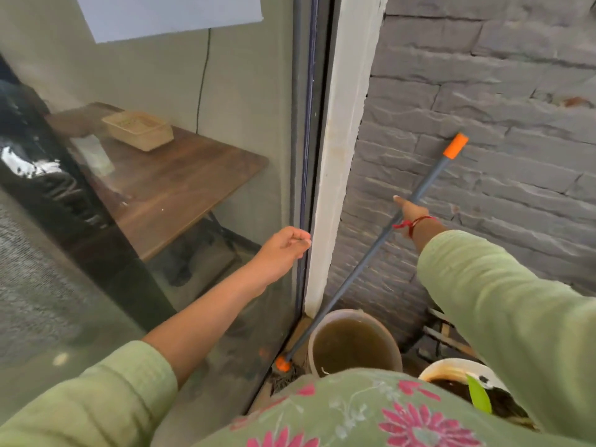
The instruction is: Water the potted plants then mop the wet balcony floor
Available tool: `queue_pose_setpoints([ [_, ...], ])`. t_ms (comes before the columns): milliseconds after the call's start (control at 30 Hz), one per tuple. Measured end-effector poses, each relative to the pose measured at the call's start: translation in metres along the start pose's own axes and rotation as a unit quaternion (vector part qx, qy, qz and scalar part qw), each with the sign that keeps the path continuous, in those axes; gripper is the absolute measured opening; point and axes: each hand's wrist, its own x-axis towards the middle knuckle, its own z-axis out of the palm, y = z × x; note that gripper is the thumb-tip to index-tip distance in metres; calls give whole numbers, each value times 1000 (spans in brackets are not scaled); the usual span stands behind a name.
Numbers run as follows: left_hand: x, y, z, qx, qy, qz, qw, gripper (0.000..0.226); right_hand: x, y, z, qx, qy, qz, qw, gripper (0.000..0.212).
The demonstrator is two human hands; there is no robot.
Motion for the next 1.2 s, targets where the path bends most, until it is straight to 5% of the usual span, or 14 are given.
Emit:
queue_pose_setpoints([
  [400, 3, 2, 5, 23, -23, -30, 999, 21, -34, -26, 7, 4, -37, -71, 997, 15],
  [567, -6, 7, -1, 5, -5, 44, 999, 23, -114, -5, 39, -49, -107, -191, 975, 19],
  [800, -40, 20, 7, -75, 9, 250, 965, 67, -252, 39, 66, -177, -289, -350, 873, 21],
  [967, -68, 7, 2, -147, 78, 245, 955, 76, -303, 54, 73, -186, -310, -356, 862, 3],
  [1200, -146, -38, -23, -189, 46, 250, 948, 79, -363, 104, 82, -235, -404, -310, 828, 32],
])
